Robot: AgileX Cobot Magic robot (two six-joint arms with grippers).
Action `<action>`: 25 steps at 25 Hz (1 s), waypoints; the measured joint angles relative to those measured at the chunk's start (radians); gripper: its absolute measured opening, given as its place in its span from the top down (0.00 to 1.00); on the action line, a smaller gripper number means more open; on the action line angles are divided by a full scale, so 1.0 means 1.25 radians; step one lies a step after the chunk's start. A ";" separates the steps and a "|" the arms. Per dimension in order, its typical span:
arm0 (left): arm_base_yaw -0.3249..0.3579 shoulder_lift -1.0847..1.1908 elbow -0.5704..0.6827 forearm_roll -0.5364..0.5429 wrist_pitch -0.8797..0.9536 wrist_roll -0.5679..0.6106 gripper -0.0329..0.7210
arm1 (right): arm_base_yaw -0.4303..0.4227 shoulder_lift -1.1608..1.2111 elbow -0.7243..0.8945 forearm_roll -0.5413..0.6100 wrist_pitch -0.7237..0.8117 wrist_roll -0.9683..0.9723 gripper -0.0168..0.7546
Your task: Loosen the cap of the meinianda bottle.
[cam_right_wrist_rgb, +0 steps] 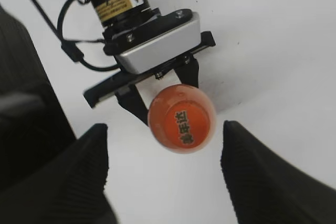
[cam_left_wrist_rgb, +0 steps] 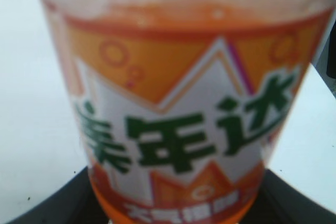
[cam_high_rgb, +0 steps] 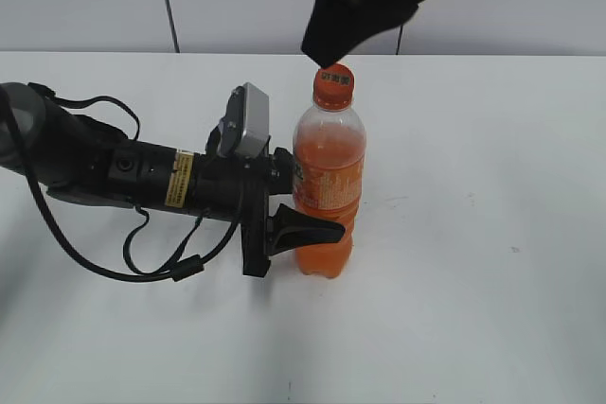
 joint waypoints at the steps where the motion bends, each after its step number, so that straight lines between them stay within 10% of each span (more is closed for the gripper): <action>1: 0.000 0.000 0.000 0.000 0.000 0.000 0.43 | 0.000 -0.002 0.000 0.000 0.000 0.118 0.33; 7: 0.000 0.000 0.000 0.000 0.000 0.000 0.43 | 0.000 0.029 0.000 -0.034 0.000 0.481 0.34; 25: 0.000 0.000 0.000 -0.001 0.000 0.000 0.43 | 0.000 0.103 0.000 -0.059 -0.004 0.445 0.61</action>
